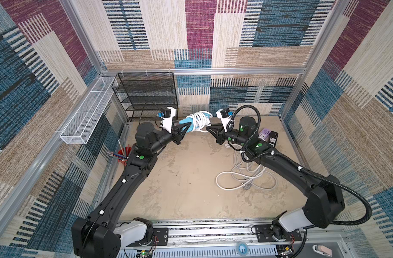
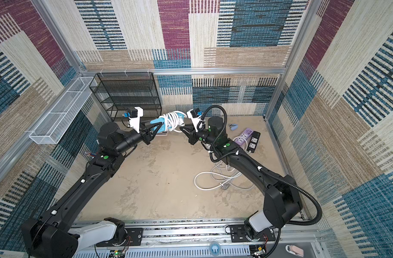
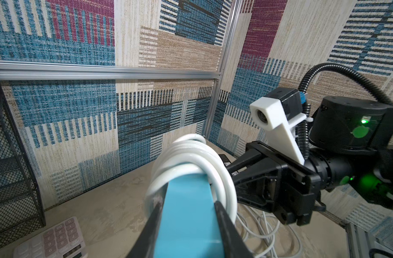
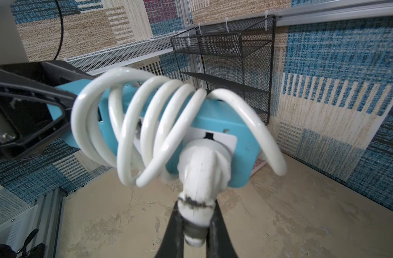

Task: Unwrap the cord wrapped around the power strip
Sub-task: Remove the plug from the socket.

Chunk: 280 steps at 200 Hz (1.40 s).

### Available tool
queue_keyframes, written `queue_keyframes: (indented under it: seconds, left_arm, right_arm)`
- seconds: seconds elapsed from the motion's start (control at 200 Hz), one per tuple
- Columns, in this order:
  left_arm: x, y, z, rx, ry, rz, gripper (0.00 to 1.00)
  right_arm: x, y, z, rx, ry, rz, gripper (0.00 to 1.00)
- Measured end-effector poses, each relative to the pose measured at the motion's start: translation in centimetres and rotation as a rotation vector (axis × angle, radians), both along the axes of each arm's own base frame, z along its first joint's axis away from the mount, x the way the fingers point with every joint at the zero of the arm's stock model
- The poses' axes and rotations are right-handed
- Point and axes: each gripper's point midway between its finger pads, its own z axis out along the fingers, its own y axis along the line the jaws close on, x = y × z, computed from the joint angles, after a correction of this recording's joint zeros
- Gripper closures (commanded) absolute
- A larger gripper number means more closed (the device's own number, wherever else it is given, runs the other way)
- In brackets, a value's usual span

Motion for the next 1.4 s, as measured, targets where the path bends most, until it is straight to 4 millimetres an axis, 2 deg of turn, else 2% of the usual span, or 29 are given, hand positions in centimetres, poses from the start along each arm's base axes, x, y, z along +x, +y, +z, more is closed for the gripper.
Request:
queue_keyframes:
  seconds: [0.356,0.511,0.686,0.866,0.982,1.172,1.262,1.402]
  left_arm:
    - [0.1,-1.0,-1.0,0.007,0.004,0.018,1.00]
    - [0.4,-1.2,-1.4,0.005,0.004,0.047,1.00]
    - [1.3,-0.7,-1.8,0.003,0.003,0.102,1.00]
    - [1.3,-0.6,-1.7,-0.002,0.001,0.114,1.00]
    - [0.9,-0.8,-1.4,-0.004,-0.007,0.101,1.00]
    - [0.2,-1.5,-1.1,-0.006,-0.003,0.038,1.00]
    - [-0.1,-1.6,-0.9,-0.010,-0.002,0.007,1.00]
    - [0.8,-0.5,-1.3,-0.007,0.018,0.061,1.00]
  right_arm:
    - [0.1,-0.8,-0.6,-0.018,0.005,-0.057,1.00]
    - [0.0,0.1,-0.9,-0.026,0.006,-0.096,1.00]
    - [0.7,1.6,-1.9,-0.037,0.027,-0.174,1.00]
    - [0.8,1.6,-2.0,-0.037,0.031,-0.198,1.00]
    - [0.6,0.5,-1.4,-0.024,0.019,-0.175,1.00]
    - [-0.1,-2.5,-0.4,0.002,-0.003,-0.116,1.00]
    - [-0.5,-3.2,0.2,0.006,-0.020,-0.099,1.00]
    - [0.0,-4.1,0.6,0.009,-0.037,-0.138,1.00]
